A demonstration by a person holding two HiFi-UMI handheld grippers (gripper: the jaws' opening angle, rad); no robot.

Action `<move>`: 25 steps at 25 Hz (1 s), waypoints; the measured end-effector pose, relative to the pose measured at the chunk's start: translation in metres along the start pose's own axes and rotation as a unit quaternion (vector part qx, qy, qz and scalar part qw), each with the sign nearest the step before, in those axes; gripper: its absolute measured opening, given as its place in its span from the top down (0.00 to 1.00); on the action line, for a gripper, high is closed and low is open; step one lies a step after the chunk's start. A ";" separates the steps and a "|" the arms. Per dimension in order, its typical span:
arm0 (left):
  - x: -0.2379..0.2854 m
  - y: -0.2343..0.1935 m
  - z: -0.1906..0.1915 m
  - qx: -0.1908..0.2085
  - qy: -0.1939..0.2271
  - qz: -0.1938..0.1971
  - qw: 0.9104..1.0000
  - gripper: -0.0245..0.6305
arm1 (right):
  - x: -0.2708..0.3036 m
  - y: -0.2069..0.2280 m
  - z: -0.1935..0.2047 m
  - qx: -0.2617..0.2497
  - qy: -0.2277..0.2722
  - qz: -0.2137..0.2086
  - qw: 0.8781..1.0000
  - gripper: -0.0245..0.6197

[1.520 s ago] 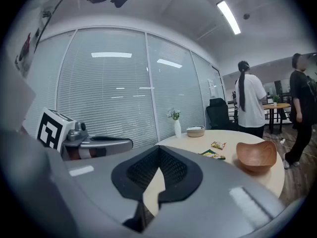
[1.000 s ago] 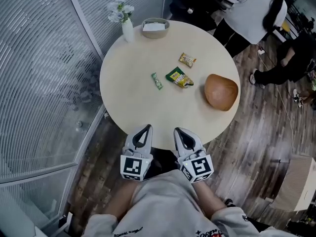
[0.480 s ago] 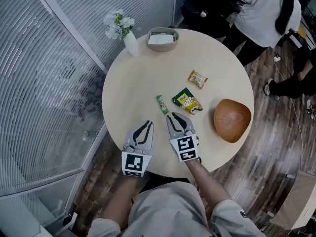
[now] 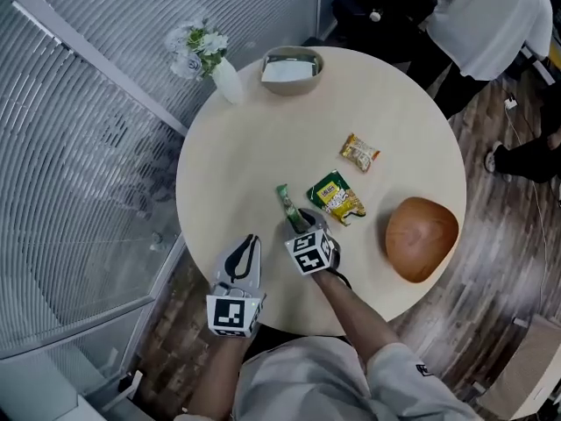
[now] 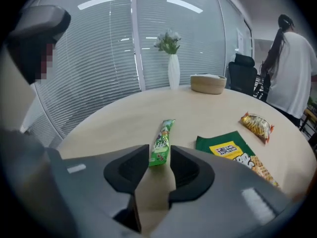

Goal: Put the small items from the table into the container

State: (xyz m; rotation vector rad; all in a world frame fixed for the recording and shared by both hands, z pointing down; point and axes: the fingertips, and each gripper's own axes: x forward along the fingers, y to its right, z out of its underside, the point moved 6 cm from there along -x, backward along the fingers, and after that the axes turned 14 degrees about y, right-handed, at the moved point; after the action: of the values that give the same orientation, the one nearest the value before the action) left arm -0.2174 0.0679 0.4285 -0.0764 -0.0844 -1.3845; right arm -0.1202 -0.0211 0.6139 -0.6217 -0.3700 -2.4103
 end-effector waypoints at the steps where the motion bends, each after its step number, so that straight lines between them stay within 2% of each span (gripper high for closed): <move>1: -0.001 -0.001 0.001 -0.001 -0.005 -0.005 1.000 0.93 | 0.003 -0.001 0.004 0.001 -0.011 -0.005 1.000 0.76; 4: -0.001 -0.003 0.001 0.001 -0.014 -0.013 1.000 0.93 | 0.007 -0.005 0.012 0.003 -0.035 -0.016 0.999 0.83; 7: 0.001 0.002 0.003 0.004 -0.019 -0.012 1.000 0.94 | 0.007 -0.006 0.012 0.002 -0.031 -0.017 0.999 0.86; 8: 0.001 0.005 0.003 0.003 -0.021 -0.010 1.000 0.94 | 0.005 -0.006 0.011 0.002 -0.027 -0.017 0.999 0.92; 12: 0.006 0.013 0.007 0.004 -0.023 0.006 1.000 0.94 | -0.004 -0.004 0.007 0.008 -0.001 -0.017 1.000 0.95; 16: 0.006 0.013 0.002 0.013 -0.025 0.021 0.999 0.94 | -0.023 -0.006 -0.013 0.017 0.051 -0.005 0.999 0.95; 19: 0.012 0.016 -0.002 0.022 -0.024 0.038 0.999 0.94 | -0.054 0.007 -0.031 0.032 0.098 0.031 0.994 0.95; 25: 0.038 0.056 -0.008 0.025 -0.011 0.104 0.994 0.94 | -0.162 0.080 -0.036 0.063 0.146 0.161 0.974 0.95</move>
State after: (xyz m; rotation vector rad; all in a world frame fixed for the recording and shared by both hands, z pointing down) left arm -0.1549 0.0402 0.4242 -0.0572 -0.1264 -1.1727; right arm 0.0309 -0.0171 0.5094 -0.2408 -0.2714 -2.1063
